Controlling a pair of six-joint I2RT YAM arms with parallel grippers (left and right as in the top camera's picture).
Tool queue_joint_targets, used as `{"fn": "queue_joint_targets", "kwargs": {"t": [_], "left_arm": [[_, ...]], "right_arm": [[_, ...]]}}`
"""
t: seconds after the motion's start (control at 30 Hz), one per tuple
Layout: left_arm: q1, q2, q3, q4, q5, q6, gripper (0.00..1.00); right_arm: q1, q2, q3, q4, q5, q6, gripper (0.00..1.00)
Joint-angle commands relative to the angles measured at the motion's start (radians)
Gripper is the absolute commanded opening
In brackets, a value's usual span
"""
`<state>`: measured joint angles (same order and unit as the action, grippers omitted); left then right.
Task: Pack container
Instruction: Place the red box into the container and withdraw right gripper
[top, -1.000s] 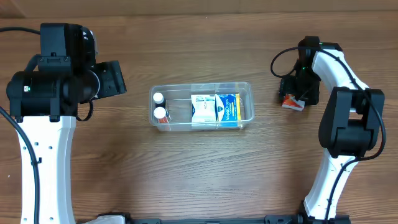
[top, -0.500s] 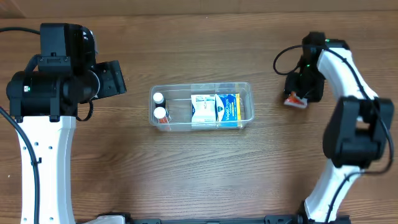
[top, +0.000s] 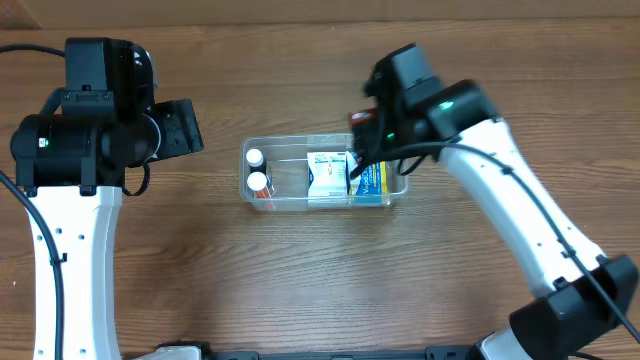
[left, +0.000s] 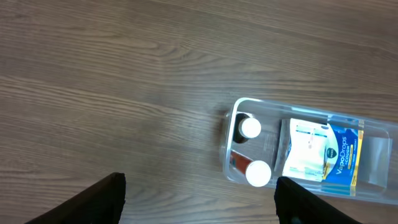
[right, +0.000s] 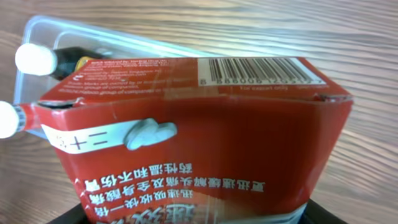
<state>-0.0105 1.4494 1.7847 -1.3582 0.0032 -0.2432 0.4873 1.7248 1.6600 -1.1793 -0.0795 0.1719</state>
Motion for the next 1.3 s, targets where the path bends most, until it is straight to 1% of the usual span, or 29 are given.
{"fn": "queue_joint_targets", "kwargs": {"t": [0.0,0.17,0.3,0.47,0.63,0.87,0.93,1.03,1.1,1.17,1.23,1.27], "left_arm": [[0.005,0.002,-0.01,0.001,-0.014,0.012,0.79],[0.005,0.002,-0.01,0.001,-0.013,0.012,0.79],[0.005,0.002,-0.014,0.002,-0.013,0.012,0.79],[0.005,0.002,-0.031,0.009,-0.013,0.012,0.79],[0.005,0.002,-0.044,0.02,-0.013,0.012,0.78],[0.005,0.002,-0.044,0.024,-0.013,0.012,0.78],[0.005,0.002,-0.044,0.024,-0.013,0.012,0.78],[0.005,0.002,-0.044,0.025,-0.013,0.013,0.78],[0.003,0.002,-0.045,0.034,-0.008,0.044,0.78],[-0.002,0.002,-0.054,0.055,0.045,0.122,0.79],[-0.003,0.002,-0.069,0.08,0.111,0.185,0.8],[-0.003,0.002,-0.082,0.098,0.15,0.221,0.84]], "right_arm": [[0.047,0.043,-0.087,0.054,-0.001,0.08,0.67],[0.036,0.097,-0.205,0.163,-0.001,0.1,0.68],[0.005,0.105,-0.267,0.209,0.029,0.143,0.69],[-0.014,0.105,-0.279,0.215,0.033,0.143,0.73],[-0.014,0.105,-0.279,0.221,0.033,0.143,0.84],[-0.013,0.105,-0.279,0.238,0.033,0.143,0.84],[-0.014,0.103,-0.27,0.248,0.034,0.138,0.95],[-0.019,0.085,-0.21,0.245,0.037,0.135,1.0],[-0.045,0.066,-0.143,0.24,0.037,0.136,1.0],[-0.081,0.048,-0.08,0.236,0.037,0.135,1.0],[-0.124,0.035,-0.032,0.237,0.064,0.135,1.0],[-0.146,0.03,-0.013,0.236,0.081,0.135,1.0]]}}
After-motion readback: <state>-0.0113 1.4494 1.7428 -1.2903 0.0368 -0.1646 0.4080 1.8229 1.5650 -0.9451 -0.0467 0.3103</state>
